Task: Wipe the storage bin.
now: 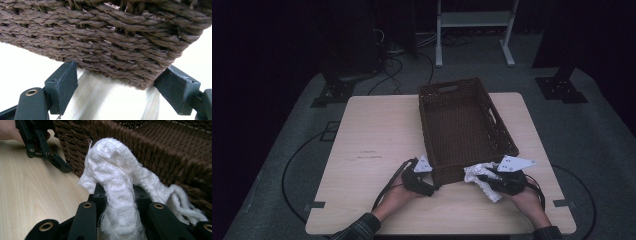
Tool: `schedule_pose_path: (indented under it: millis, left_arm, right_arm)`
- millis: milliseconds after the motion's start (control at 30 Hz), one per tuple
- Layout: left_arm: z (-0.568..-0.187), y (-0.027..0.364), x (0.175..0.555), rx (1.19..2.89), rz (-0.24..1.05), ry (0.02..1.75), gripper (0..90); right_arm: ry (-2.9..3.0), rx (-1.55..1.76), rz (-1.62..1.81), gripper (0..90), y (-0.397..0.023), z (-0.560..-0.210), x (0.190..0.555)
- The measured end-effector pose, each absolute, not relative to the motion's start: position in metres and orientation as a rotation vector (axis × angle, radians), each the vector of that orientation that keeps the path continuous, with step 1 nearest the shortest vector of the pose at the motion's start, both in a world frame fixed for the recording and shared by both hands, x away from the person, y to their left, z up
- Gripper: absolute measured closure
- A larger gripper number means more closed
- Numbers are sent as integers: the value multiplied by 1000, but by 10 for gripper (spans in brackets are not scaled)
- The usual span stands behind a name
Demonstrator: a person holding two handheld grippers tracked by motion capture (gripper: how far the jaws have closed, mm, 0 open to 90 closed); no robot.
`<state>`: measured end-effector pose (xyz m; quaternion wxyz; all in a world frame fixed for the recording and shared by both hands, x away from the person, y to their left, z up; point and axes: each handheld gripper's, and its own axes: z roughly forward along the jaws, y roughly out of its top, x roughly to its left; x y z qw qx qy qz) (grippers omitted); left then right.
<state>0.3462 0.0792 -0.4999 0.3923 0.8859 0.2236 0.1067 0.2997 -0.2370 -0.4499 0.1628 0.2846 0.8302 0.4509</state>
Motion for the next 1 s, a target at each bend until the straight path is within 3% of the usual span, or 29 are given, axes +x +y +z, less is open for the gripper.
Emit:
schedule_pose_path:
  millis: [600, 1000]
  left_arm:
    - [-500, 79, 346, 2249, 271, 568, 190]
    - [-500, 79, 346, 2250, 271, 567, 192]
  right_arm:
    - [2267, 730, 1458, 700, -234, -417, 296]
    - [2326, 700, 1444, 704, -224, -426, 298]
